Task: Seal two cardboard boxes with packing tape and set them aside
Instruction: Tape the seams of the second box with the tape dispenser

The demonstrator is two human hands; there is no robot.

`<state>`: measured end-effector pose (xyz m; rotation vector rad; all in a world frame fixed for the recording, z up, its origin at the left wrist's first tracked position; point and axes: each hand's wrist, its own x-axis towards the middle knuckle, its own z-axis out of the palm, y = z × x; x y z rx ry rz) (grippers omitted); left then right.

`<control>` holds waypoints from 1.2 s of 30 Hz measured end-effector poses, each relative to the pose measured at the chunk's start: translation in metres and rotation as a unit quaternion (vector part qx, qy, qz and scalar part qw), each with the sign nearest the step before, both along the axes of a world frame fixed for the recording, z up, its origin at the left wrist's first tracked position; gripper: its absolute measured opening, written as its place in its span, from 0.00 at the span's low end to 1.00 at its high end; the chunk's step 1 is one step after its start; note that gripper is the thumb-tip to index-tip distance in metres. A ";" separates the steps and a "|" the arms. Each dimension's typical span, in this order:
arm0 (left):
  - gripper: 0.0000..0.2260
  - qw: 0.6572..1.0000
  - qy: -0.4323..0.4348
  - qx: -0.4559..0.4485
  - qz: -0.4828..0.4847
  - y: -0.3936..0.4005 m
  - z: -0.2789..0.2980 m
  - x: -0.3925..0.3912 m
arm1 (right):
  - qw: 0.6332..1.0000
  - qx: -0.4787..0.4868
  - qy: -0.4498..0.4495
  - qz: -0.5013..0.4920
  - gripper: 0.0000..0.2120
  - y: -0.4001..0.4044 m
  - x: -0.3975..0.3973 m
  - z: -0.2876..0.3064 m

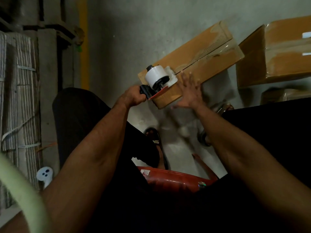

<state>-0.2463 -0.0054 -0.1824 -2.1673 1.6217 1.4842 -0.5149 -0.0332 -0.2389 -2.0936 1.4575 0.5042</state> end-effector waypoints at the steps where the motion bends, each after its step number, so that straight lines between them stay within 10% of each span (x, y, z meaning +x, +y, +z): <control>1: 0.11 1.000 0.005 0.022 0.010 0.000 -0.001 0.001 | 1.000 0.004 -0.003 0.001 0.69 0.012 0.012 -0.003; 8: 0.12 0.996 0.038 0.065 0.057 0.000 -0.008 0.003 | 0.988 -0.017 -0.036 -0.149 0.70 0.053 0.066 -0.013; 15: 0.10 0.993 0.090 0.029 0.072 -0.007 -0.011 -0.035 | 0.991 0.005 0.021 -0.131 0.60 0.011 0.032 0.002; 36: 0.06 0.998 0.037 0.018 0.055 0.018 -0.022 -0.027 | 0.995 -0.030 0.006 -0.094 0.71 -0.016 0.000 -0.004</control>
